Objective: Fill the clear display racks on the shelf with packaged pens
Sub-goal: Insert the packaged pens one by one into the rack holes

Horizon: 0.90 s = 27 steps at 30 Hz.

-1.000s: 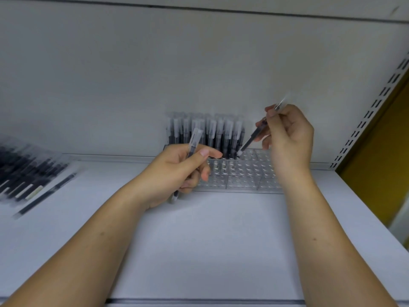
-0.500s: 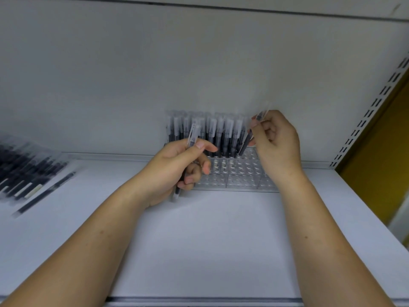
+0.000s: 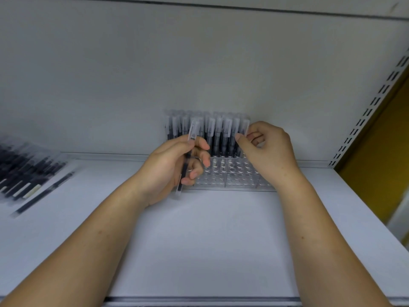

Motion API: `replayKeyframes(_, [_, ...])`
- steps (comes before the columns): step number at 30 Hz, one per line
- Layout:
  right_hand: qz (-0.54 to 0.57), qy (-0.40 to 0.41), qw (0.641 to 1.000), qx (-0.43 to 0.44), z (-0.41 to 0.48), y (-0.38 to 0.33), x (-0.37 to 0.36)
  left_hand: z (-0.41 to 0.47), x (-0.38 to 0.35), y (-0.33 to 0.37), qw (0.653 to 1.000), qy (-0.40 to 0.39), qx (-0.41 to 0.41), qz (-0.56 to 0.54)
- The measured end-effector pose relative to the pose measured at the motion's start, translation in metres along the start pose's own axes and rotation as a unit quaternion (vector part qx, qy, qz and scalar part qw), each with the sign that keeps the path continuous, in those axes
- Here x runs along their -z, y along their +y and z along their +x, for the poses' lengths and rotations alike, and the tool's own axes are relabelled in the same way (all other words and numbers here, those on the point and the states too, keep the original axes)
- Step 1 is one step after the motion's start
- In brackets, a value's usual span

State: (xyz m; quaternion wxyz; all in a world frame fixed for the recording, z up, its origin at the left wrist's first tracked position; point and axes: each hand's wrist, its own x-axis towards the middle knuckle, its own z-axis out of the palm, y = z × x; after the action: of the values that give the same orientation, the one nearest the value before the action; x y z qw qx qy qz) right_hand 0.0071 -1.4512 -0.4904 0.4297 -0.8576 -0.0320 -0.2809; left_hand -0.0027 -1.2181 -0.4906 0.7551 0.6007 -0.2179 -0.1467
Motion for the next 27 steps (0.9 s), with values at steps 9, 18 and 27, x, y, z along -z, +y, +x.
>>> replayKeyframes(9, [0.101,0.116,0.987,0.04,-0.002,-0.014,0.004,0.0,-0.004,-0.002,0.997,0.033,-0.061,0.047])
replayKeyframes(18, [0.241,-0.126,0.962,0.025,-0.018,-0.036,-0.004,0.0,-0.004,-0.002,0.941,0.105,-0.207,0.248])
replayKeyframes(27, [0.309,-0.223,0.924,0.043,-0.024,-0.04,-0.02,0.002,-0.005,-0.005,0.876,0.097,-0.27,0.388])
